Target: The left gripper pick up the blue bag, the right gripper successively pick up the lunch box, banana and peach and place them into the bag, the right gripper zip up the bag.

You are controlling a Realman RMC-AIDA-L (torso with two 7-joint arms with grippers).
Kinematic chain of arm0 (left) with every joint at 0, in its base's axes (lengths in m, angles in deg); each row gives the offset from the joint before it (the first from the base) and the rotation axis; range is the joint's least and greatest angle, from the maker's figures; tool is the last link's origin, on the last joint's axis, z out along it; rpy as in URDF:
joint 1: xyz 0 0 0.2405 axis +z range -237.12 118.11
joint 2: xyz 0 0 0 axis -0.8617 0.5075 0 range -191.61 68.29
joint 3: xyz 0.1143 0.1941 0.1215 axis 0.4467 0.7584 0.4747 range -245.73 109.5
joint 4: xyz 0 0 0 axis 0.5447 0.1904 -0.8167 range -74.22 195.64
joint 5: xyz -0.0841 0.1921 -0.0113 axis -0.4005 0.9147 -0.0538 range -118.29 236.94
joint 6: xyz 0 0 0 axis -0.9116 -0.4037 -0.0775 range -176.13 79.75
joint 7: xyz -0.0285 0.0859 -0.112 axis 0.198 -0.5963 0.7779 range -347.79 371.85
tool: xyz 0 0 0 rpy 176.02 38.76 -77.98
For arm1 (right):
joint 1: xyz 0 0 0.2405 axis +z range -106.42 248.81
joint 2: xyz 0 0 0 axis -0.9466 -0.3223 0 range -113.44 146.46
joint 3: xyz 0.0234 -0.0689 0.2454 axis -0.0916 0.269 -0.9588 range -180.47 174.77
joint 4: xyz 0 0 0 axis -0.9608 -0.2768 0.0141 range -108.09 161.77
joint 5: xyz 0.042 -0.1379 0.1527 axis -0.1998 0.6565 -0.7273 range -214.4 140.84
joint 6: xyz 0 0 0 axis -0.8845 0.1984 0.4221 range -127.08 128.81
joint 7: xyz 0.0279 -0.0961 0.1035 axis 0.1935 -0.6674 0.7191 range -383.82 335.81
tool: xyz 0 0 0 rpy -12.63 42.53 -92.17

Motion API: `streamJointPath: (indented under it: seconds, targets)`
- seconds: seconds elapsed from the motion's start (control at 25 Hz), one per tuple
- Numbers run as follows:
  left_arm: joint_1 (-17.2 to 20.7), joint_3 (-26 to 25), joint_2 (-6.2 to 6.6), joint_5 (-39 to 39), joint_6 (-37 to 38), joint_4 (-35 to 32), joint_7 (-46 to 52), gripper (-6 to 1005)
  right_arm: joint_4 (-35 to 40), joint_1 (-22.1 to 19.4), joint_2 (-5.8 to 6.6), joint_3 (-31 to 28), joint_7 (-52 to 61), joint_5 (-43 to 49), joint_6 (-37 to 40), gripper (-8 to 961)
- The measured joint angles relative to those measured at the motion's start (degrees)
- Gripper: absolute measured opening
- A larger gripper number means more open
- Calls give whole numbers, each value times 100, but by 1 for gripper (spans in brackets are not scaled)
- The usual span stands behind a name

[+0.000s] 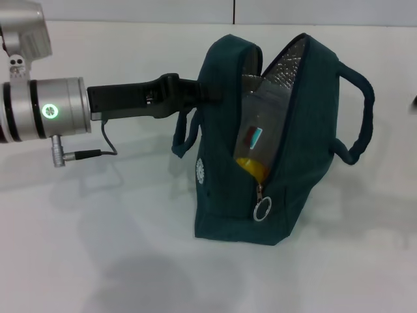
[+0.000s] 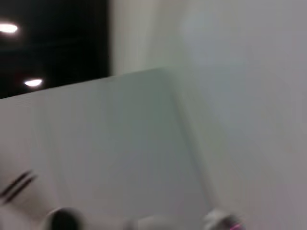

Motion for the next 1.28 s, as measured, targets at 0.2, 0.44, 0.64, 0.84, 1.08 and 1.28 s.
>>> streamJointPath:
  seconds: [0.2,0.44,0.64,0.84,1.08,1.28]
  targets:
    - [-6,11,-8,3,-3,0,5,33,-276,181,-161,1137,-113,888,-451,828]
    - [-5,6,-9,6,-4,0,4,33,-915,598,-219,2310,-148,1159,-1799,825]
    - [9,-3,-13,6,-3,4,2,33,-1358,970,-234,2733,-150,1162,-2448,823]
    - [23,0,-18,6,-3,8,1,33,-1477,1192,-279,2870,-150,1114,-2737,820]
    - [30,22,-33,3,-4,8,-6,33,-1480,1322,-298,3277,-195,676,-3205,818]
    - [45,21,-35,3,-3,8,-31,33,-1480,1364,-297,3743,-288,268,-3327,815]
